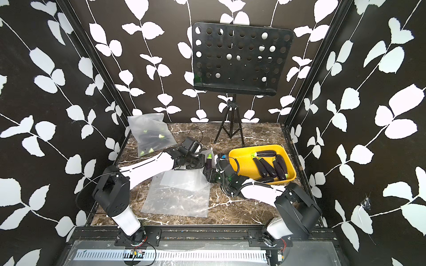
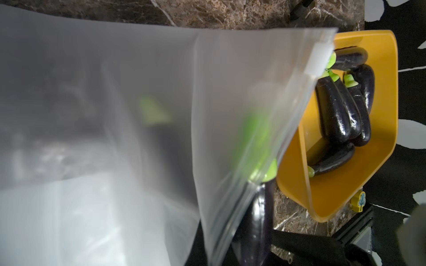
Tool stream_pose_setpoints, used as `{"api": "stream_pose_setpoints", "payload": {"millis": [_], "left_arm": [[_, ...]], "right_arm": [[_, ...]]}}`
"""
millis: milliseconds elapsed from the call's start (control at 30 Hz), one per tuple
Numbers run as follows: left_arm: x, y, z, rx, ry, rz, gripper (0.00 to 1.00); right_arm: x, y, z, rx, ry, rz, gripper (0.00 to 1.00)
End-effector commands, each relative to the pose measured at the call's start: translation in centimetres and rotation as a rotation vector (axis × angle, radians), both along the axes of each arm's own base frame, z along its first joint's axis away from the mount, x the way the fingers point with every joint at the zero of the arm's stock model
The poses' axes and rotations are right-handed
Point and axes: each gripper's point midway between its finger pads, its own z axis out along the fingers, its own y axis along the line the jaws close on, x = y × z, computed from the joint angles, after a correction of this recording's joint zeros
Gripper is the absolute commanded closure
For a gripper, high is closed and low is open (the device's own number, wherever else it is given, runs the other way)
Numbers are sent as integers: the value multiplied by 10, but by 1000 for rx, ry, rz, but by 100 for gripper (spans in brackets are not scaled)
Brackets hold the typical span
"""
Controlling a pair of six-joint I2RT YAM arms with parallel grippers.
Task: Place the eggplant in a zip-top bag and seal the zipper
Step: Place the eggplant in the zipper food storage bag.
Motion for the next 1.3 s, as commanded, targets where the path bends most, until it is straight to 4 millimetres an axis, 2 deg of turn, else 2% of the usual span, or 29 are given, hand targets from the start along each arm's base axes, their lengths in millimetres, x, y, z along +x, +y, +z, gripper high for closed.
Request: {"api": "stream_pose_setpoints", "payload": {"millis": [0,133,233,400,500,600,733,900,967,1033,1100,1167,1200,1267], "left_arm": [[-2,-2,36,-61,-81,-34,100],[-7,2,33,-42,-73,-43,100],[-9,3,24,-39,-51,-32,100],[-8,5,12,-19,-37,-23,100],[-8,2,7,-20,-24,-27,100],[-7,1,7,-28,-28,-29,100],[-5,1,11,-25,-41,-29,100],[-6,1,16,-22,-48,-43,100],[-7,5,19,-9,-58,-39,100],[-7,14,17,31,-67,-25,100],[-7,17,13,46,-69,-26,100],[-8,13,9,38,-55,-35,100],[-8,10,7,30,-44,-42,100],[-8,4,1,16,-25,-53,100]], "right_arm": [[1,3,9,-9,55,50,57],[15,1,35,0,51,78,42],[24,-4,50,-20,79,91,41],[22,-15,70,-41,83,105,41],[22,-20,63,-70,78,98,50],[17,-9,55,-21,106,147,56],[10,-2,37,-4,147,152,58],[14,3,12,-12,183,140,57],[17,4,12,-8,170,135,55],[20,2,29,7,128,129,53],[22,-7,56,10,61,119,51],[24,-31,82,-32,1,79,49],[26,-43,90,-52,-8,56,49],[32,-81,89,-122,14,-18,47]]}}
